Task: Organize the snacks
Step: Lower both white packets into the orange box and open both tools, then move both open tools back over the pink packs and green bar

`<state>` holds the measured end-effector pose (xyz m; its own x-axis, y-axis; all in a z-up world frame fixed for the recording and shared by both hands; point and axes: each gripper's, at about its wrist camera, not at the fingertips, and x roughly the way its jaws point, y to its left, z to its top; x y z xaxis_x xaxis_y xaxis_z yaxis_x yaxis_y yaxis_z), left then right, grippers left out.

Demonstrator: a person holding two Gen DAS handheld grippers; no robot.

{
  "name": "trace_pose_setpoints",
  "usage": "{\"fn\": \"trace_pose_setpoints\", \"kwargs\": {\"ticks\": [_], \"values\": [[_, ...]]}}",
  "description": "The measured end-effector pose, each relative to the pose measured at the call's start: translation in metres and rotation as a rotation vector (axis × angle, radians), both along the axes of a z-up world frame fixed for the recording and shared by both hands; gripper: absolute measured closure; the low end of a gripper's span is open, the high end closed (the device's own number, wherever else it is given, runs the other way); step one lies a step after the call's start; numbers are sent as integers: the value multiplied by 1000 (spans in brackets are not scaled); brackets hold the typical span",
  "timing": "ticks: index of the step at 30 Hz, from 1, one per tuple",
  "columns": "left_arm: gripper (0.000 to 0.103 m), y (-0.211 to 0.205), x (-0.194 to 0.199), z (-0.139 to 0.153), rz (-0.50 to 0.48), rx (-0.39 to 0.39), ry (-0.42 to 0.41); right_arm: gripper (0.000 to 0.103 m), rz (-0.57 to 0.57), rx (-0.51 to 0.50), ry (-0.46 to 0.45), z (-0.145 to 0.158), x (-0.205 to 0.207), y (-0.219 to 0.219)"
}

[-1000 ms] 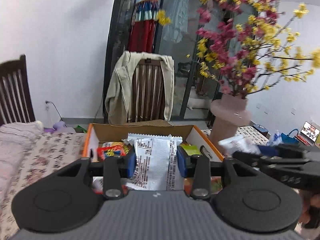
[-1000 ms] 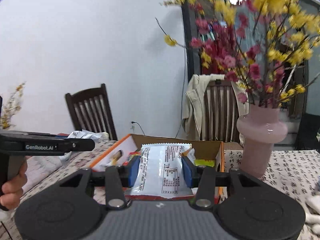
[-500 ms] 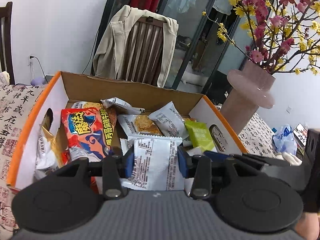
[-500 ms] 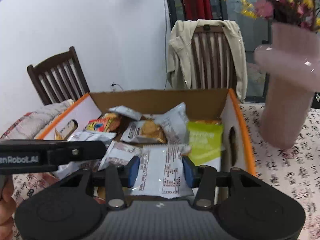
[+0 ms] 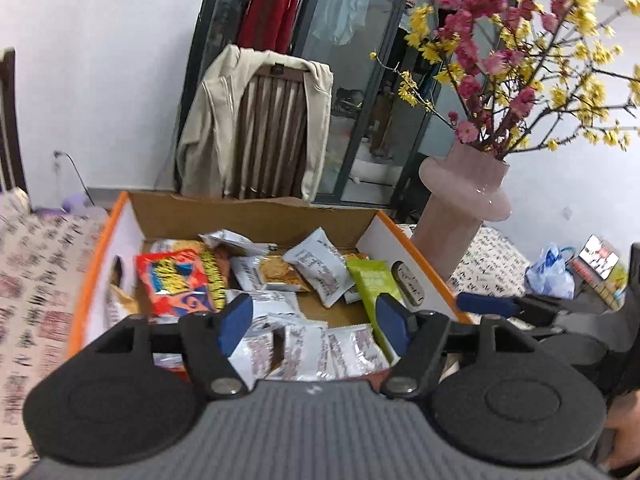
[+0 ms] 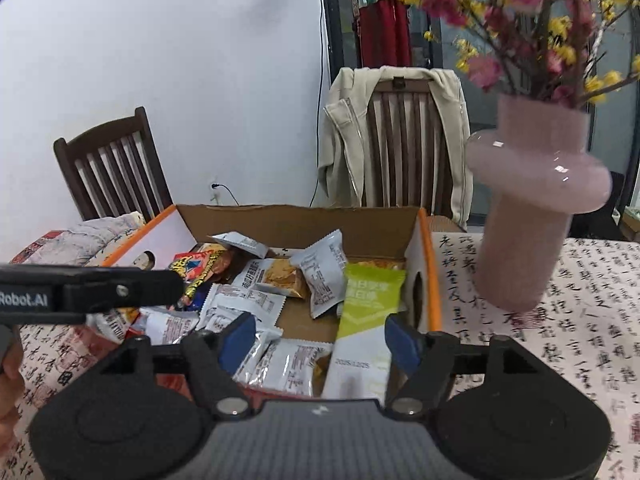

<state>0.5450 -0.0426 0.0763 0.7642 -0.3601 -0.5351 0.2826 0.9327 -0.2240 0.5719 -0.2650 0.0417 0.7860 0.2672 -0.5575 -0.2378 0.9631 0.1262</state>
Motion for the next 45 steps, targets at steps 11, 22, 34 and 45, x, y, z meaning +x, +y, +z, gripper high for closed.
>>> {"fn": "trace_pose_setpoints", "kwargs": {"ticks": [11,22,34,45], "values": [[19,-4,-109,51,57,187,-135,24,-16,50,-125,48,-83,-26],[11,8,-228,79,109,254,-261,16,38,74,-185,66,-182,-35],[4,16,-333,51,136,222,-221,12,84,12,-201,35,-300,-46],[5,22,-358,-28,198,202,17,12,183,-48,-94,-32,-373,-53]]}}
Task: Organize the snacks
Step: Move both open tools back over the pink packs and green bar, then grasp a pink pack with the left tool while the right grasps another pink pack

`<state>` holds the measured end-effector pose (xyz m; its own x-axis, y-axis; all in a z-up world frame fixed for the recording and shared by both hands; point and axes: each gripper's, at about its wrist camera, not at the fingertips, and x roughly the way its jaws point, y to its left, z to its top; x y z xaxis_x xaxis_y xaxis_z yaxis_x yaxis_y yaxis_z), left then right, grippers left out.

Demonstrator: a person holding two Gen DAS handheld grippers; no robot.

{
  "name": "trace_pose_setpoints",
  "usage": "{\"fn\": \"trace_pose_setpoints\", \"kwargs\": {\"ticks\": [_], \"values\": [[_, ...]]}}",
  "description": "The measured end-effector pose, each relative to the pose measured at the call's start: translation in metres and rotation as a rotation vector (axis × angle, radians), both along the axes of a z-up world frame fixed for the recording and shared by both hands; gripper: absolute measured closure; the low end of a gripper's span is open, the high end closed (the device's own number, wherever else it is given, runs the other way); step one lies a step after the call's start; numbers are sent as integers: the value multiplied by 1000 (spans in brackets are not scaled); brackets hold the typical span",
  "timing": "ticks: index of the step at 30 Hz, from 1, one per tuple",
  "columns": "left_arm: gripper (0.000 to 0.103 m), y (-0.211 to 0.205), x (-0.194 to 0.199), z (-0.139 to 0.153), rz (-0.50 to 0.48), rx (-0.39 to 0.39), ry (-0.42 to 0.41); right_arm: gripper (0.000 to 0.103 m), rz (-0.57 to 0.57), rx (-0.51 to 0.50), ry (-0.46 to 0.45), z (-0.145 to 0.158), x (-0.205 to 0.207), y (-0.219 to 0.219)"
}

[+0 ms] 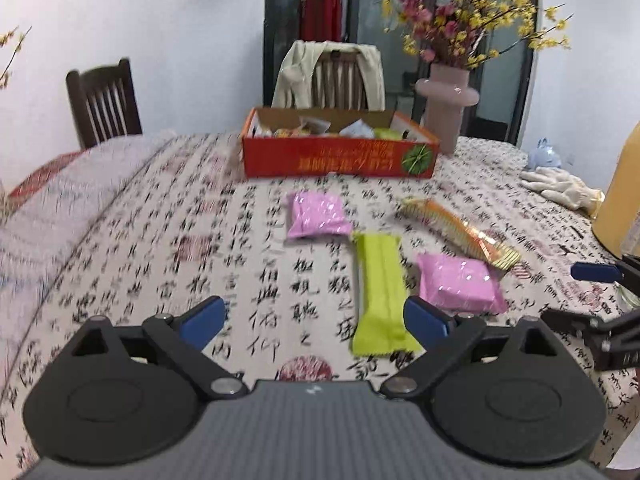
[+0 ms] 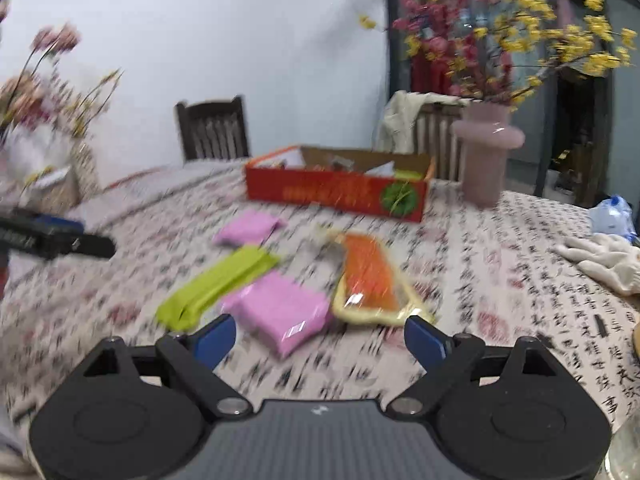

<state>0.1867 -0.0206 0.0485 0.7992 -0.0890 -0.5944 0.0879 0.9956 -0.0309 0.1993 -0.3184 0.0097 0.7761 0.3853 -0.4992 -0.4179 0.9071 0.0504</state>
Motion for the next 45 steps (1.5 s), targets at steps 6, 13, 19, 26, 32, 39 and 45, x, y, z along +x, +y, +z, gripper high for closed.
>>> {"fn": "trace_pose_setpoints", "kwargs": {"ticks": [6,13,19,26,32,39,45], "values": [[5,5,10,-7,6,-5,16,12,42,-100,-10,-11,-6,14],[5,8,29,-18,-4,-30,57,12,83,-130,1,-10,12,29],[5,13,56,-33,-24,-49,107,15,140,-205,0,-18,45,51],[6,10,105,-34,-88,-56,118,27,213,-235,40,-30,93,72],[16,-3,169,-37,-112,-68,104,27,177,-166,90,-30,129,70],[22,-10,216,-60,-96,-86,122,28,100,-111,109,-25,154,60],[41,-15,218,-61,-88,-37,83,31,130,-114,121,-32,169,67]]}}
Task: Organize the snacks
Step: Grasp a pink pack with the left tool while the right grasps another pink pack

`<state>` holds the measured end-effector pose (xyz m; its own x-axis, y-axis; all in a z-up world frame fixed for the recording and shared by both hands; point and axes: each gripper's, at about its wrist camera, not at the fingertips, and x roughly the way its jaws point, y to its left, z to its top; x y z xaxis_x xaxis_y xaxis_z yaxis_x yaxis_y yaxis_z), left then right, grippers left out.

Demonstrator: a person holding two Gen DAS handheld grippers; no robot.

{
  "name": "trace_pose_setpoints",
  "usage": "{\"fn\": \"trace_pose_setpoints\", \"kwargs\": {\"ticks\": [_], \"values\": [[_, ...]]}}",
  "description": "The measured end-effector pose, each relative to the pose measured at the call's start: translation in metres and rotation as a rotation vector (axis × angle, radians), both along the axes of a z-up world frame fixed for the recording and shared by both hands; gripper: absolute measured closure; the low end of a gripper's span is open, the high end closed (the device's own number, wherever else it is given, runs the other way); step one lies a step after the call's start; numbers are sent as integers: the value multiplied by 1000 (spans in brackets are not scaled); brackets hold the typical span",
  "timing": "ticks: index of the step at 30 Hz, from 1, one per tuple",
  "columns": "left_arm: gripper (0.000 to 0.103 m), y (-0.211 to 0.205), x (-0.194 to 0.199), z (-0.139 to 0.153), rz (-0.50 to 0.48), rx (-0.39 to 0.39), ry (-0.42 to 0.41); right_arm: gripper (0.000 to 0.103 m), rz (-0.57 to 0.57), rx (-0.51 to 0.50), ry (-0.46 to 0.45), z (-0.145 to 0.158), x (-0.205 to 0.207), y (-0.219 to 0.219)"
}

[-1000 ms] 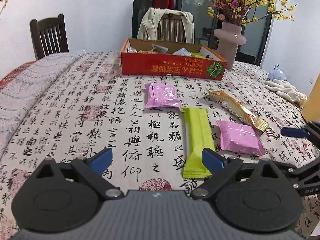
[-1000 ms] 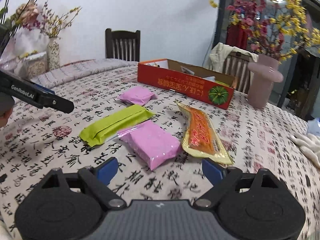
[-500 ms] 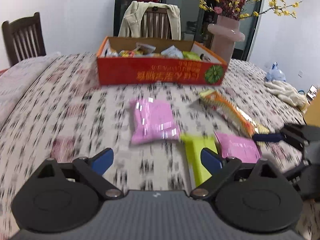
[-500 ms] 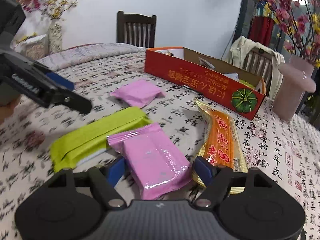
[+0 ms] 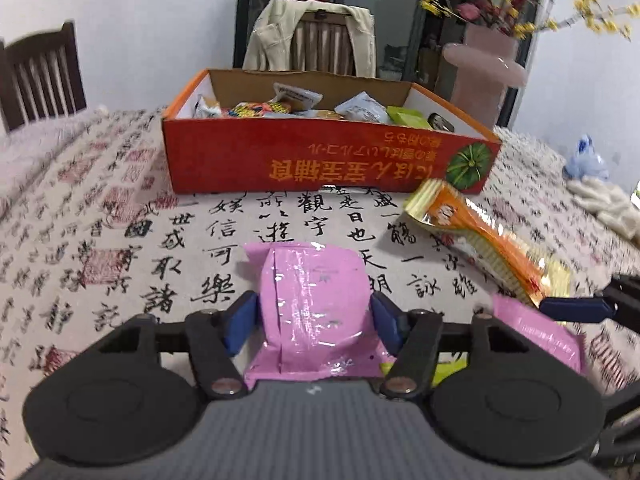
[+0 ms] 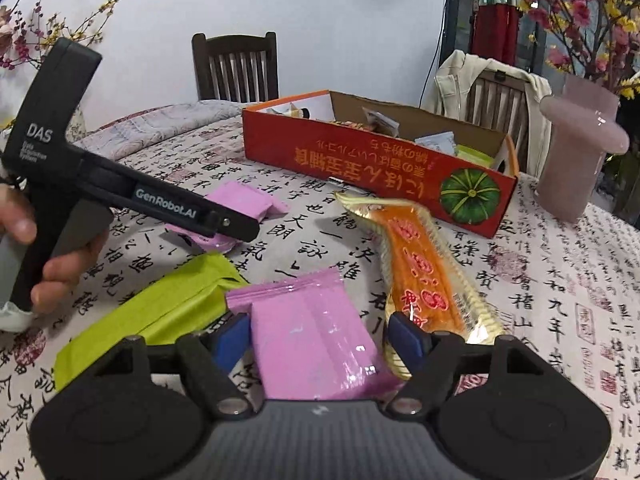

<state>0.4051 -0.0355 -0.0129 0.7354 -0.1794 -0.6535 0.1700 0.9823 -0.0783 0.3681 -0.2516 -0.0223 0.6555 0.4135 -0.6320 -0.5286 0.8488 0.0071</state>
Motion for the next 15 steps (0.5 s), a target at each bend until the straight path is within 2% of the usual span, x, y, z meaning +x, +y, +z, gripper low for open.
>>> {"fn": "trace_pose_setpoints", "kwargs": {"ticks": [4,7,11,15], "values": [[41,3,-10,3,-10,-21,19,42,-8,0,11,-1,-4,1],[41,7,-28,10,6,-30,11,43,-26,3,16,1,-14,-4],[41,20,-62,19,47,-85,12,44,-60,13,17,4,-40,-15],[41,35,-96,34,93,-103,-29,44,-84,31,27,6,-72,-27]]}}
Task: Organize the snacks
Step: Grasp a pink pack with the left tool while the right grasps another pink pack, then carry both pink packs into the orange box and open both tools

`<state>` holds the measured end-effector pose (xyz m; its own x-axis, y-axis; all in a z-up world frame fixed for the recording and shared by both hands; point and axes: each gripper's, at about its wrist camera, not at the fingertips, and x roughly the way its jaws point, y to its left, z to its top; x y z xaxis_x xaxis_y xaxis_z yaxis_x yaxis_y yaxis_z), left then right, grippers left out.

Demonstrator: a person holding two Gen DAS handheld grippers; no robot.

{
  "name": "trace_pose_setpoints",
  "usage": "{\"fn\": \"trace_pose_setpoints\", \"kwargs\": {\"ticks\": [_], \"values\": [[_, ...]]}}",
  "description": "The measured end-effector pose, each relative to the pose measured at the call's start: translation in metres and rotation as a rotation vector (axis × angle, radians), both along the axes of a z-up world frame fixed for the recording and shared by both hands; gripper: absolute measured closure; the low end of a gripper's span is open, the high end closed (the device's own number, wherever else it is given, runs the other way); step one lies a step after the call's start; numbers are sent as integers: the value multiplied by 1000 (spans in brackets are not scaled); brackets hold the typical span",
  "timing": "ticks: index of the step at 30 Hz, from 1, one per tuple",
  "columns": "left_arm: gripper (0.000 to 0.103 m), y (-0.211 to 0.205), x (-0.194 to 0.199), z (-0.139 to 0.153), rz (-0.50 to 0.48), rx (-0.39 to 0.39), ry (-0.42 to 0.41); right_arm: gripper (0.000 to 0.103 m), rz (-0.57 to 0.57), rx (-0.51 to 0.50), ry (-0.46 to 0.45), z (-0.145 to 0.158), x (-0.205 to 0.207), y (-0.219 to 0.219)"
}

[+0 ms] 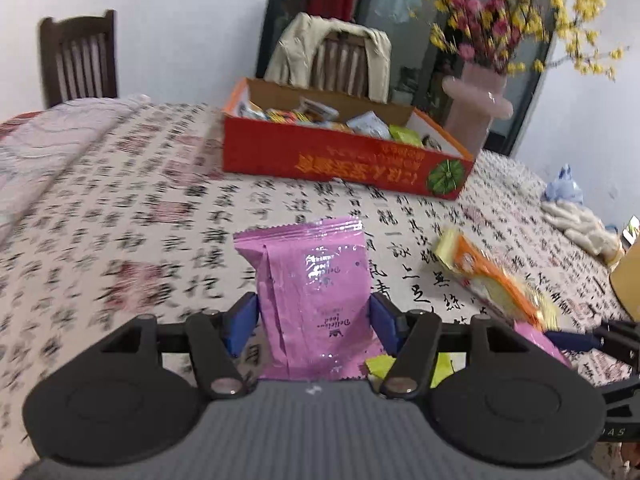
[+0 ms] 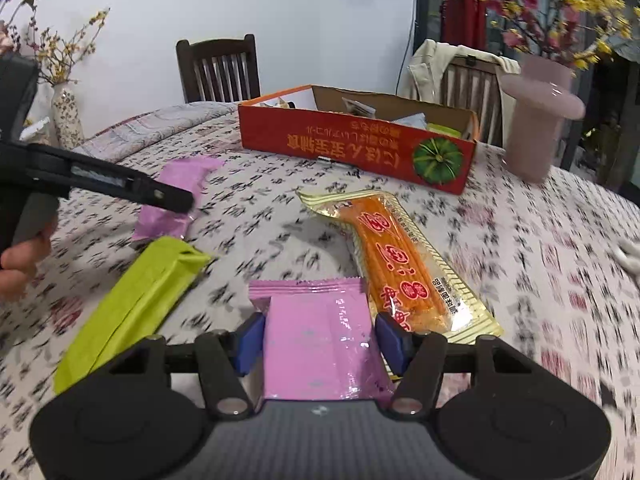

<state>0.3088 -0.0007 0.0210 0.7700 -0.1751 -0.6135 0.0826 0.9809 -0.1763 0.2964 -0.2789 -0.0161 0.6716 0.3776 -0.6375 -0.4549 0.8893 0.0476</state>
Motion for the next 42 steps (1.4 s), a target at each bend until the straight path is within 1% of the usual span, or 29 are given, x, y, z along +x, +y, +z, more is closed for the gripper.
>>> {"fn": "trace_pose_setpoints", "kwargs": {"ticks": [4,5,6,7,9,11,12,14,15,16,17,20,21,22,23,26,28,30,32,35,37,39,41,42], "values": [[41,14,-24,19,60,0,-55,45,-8,26,-11,8,-26,-10],[41,16,-28,24,76,5,-71,48,-5,48,-21,12,-31,-14],[41,17,-31,27,91,10,-84,59,2,71,-31,16,-35,-16],[41,20,-35,31,105,16,-96,62,7,88,-39,18,-38,-18],[41,23,-40,36,121,20,-114,61,21,83,-39,17,-42,-14],[41,25,-46,41,126,22,-126,61,29,35,-32,10,-46,-6],[41,25,-48,42,125,27,-129,58,27,19,-51,7,-49,-4],[41,25,-53,42,122,34,-130,50,18,17,-60,6,-53,-5],[41,25,-55,41,120,31,-127,39,14,24,-60,5,-54,-7],[41,25,-56,41,116,26,-123,30,8,31,-55,3,-54,-10],[41,25,-58,40,113,20,-120,28,8,35,-43,1,-53,-11],[41,24,-61,39,100,17,-116,29,22,42,20,-11,-48,-13],[41,23,-62,39,96,20,-115,32,24,37,7,-11,-50,-11],[41,22,-63,39,94,22,-114,40,25,33,6,-11,-50,-9],[41,22,-63,40,92,24,-116,42,26,34,4,-10,-51,-7],[41,23,-65,47,79,23,-134,43,27,46,2,-6,-52,-5],[41,24,-62,55,69,44,-153,43,19,41,-22,2,-55,-6],[41,23,-54,67,61,96,-183,43,9,70,-55,16,-54,-12],[41,23,-42,85,44,137,-229,43,-9,98,-99,36,-47,-18],[41,24,-15,115,-9,143,-297,43,-39,112,-185,75,-26,-28],[41,24,14,134,-37,136,-317,43,-57,110,-225,101,-1,-31],[41,21,45,146,-45,133,-320,43,-73,98,-251,120,28,-31],[41,14,83,153,-55,132,-306,43,-80,100,-258,135,63,-27],[41,11,100,154,-65,125,-296,43,-78,113,-245,140,85,-24]]}}
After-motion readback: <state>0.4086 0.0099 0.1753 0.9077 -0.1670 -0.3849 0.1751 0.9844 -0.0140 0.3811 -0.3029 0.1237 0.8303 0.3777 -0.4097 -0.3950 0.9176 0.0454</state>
